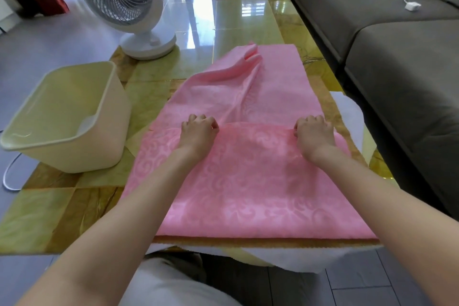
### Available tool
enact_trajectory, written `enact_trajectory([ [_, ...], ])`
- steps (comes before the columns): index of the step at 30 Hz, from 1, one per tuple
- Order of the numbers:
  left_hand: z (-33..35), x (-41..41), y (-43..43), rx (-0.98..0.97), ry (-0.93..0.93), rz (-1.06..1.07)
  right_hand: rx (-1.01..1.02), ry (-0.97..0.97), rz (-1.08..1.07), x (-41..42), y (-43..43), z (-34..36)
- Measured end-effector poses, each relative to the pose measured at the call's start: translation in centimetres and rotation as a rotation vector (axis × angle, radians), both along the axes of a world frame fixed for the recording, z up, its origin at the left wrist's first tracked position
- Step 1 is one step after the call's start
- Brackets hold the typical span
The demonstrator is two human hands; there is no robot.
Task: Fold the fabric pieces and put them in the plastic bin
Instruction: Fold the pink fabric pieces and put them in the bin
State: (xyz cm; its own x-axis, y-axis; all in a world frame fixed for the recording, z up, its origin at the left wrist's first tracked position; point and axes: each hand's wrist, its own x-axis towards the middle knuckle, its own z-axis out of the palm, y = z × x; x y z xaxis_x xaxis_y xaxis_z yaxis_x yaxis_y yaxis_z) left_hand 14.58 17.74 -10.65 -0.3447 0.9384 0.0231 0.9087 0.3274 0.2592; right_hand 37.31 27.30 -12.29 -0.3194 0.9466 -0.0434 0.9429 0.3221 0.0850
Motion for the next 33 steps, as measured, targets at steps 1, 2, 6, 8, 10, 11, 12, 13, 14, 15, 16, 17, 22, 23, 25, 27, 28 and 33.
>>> enact_trajectory([
  [1, -0.1, -0.1, 0.1, 0.0, -0.004, 0.001, -0.004, -0.008, -0.004, -0.1, 0.1, -0.2],
  [2, -0.3, -0.2, 0.2, 0.001, -0.009, 0.001, -0.007, -0.007, -0.007, -0.1, 0.2, -0.3],
  [6, -0.5, -0.4, 0.8, 0.024, -0.042, 0.004, 0.012, 0.025, -0.017, -0.2, 0.8, -0.5],
  [8, -0.5, -0.4, 1.1, 0.035, -0.052, 0.005, 0.028, 0.038, -0.028, -0.4, 1.0, -0.5],
  [10, -0.5, -0.4, 1.3, 0.039, -0.056, 0.002, 0.028, 0.036, -0.04, -0.6, 1.1, -0.4],
  [11, -0.6, -0.5, 1.4, 0.039, -0.054, -0.001, 0.026, 0.037, -0.045, -0.7, 1.2, -0.5],
  [12, -0.7, -0.5, 1.5, 0.041, -0.049, -0.004, 0.027, 0.038, -0.049, -0.8, 1.2, -0.5],
  [13, -0.7, -0.5, 1.5, 0.043, -0.044, -0.006, 0.03, 0.037, -0.052, -0.9, 1.2, -0.6],
  [14, -0.8, -0.6, 1.5, 0.047, -0.041, -0.007, 0.035, 0.034, -0.053, -1.0, 1.2, -0.7],
  [15, -0.9, -0.6, 1.5, 0.052, -0.038, -0.004, 0.043, 0.033, -0.054, -1.1, 1.3, -0.7],
  [16, -0.9, -0.7, 1.5, 0.057, -0.032, -0.002, 0.052, 0.037, -0.053, -1.2, 1.3, -0.7],
  [17, -1.0, -0.8, 1.6, 0.063, -0.026, 0.0, 0.061, 0.048, -0.053, -1.2, 1.3, -0.7],
  [22, -1.0, -0.8, 1.9, 0.059, -0.025, -0.006, 0.091, 0.094, -0.036, -1.2, 1.1, -1.0],
  [23, -1.0, -0.8, 2.0, 0.054, -0.029, -0.005, 0.096, 0.096, -0.029, -1.2, 0.9, -1.1],
  [25, -0.9, -0.5, 2.0, 0.062, -0.031, -0.001, 0.116, 0.146, -0.004, -1.4, 0.5, -1.1],
  [27, -0.6, 0.0, 1.5, 0.103, -0.023, -0.015, 0.132, 0.248, 0.057, -1.9, -0.6, -0.8],
  [28, -0.5, 0.4, 1.0, 0.129, -0.025, -0.032, 0.134, 0.306, 0.109, -2.3, -1.5, -0.6],
  [33, -0.8, 3.6, -3.6, 0.136, -0.114, -0.136, 0.014, 0.481, 0.337, -5.0, -9.6, -0.4],
])
